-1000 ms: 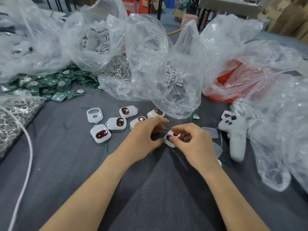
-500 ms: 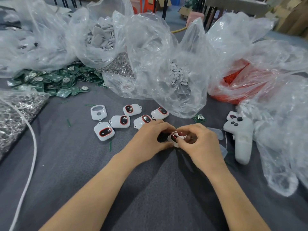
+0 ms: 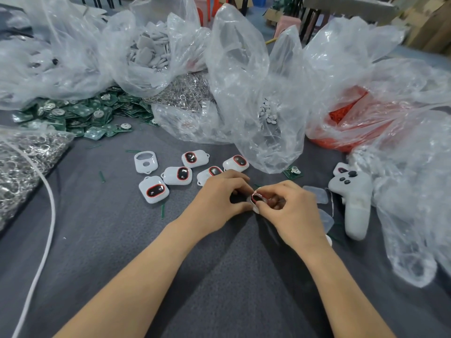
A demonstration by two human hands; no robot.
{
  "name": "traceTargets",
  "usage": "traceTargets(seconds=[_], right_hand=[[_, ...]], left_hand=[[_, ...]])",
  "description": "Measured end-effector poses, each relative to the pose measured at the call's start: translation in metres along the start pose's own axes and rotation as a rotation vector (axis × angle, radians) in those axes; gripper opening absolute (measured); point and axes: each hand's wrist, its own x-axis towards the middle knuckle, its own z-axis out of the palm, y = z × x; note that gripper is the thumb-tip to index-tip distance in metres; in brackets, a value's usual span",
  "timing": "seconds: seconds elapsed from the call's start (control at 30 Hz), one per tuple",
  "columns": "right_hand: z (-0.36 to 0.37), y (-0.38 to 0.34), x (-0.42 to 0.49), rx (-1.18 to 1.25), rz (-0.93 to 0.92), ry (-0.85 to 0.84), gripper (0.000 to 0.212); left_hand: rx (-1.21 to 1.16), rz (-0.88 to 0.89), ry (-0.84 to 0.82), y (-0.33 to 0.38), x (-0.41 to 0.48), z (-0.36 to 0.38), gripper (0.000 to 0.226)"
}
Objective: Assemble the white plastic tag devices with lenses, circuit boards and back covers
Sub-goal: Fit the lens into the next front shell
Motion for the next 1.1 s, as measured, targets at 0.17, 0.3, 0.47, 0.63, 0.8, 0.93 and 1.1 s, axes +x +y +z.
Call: traceTargets(seconds=[0.17,0.3,0.47,0.63,0.8,0.93,1.1], right_hand=[[-0.0005,-0.0004,-0.0011,-0.029,-0.012,-0.007,0.017],[0.0006,-0.0002,-0.0005,-0.032,-0.011,-0.004,0.017],[-0.0011,-0.0001,-0.0001,-0.015,-0.007,-0.027,0.019],[-0.0023,0.0,-0.0005,-0.028,-0.008,-0.044,0.021],[-0.001,-0.0014,-0.0014,-0.091,-0.046,-0.029,0.025],[-0.0018,-0.0003,-0.0006,-0.01,-0.034,-0.03,0.024],[-0.0044,0.0039,0.0005,0.085,0.004,-0.036,0.027]], left_hand=[[-0.022,0.001,0.01,0.0004,-0.0003,0.0009,0.02],[-0.026,-0.001,0.006,-0.0004,0.0003,0.0018,0.018],[-0.019,-0.001,0.009,-0.0013,0.0002,0.0031,0.017],[-0.015,0.012,0.023,-0.0002,-0.0003,0.004,0.018],[-0.047,0.029,0.022,0.0016,-0.0013,0.005,0.023],[-0.015,0.023,0.017,0.0016,-0.0018,0.0047,0.021],[0.006,0.015,0.003,0.0022,-0.002,0.0033,0.016]])
